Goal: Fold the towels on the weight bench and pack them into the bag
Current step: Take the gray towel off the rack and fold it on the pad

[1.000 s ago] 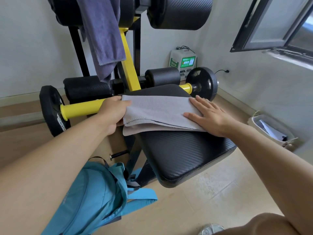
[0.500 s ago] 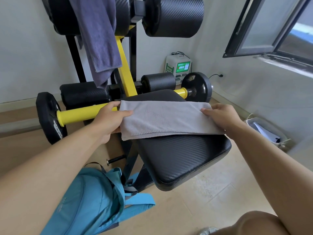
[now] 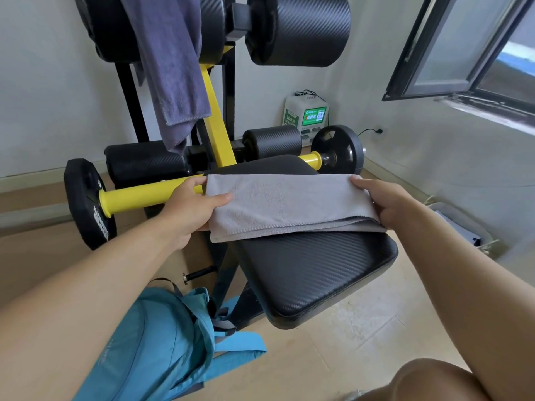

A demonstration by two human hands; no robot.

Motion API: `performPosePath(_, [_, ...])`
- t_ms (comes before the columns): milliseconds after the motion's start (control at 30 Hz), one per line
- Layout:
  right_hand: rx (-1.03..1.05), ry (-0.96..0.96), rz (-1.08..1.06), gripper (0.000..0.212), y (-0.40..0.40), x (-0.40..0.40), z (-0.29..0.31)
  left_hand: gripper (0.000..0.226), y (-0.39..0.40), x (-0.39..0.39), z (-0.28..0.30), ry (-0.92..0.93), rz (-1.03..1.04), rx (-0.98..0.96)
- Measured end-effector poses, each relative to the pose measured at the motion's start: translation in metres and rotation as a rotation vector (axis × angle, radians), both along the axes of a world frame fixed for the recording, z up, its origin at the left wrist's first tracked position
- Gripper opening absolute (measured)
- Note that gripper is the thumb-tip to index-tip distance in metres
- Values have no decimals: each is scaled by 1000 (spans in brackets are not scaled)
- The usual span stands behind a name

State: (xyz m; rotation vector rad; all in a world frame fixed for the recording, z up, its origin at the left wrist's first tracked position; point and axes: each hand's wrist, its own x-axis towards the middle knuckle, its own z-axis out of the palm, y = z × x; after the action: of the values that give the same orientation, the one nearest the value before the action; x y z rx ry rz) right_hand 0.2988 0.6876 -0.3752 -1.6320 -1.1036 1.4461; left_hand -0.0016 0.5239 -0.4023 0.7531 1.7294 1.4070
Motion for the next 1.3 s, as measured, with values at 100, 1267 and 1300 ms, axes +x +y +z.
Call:
performPosePath(100, [105,-10,0,31,2,-3,-7,69,-1,2,0,57,37,-16])
performPosePath(1267, [283,-704,409,83,-51,46,35,50,-65,15,23,9,-253,-311])
performPosePath(1300, [304,-698,413,79,-52,45,35,53,-66,14,23,107,-233,-326])
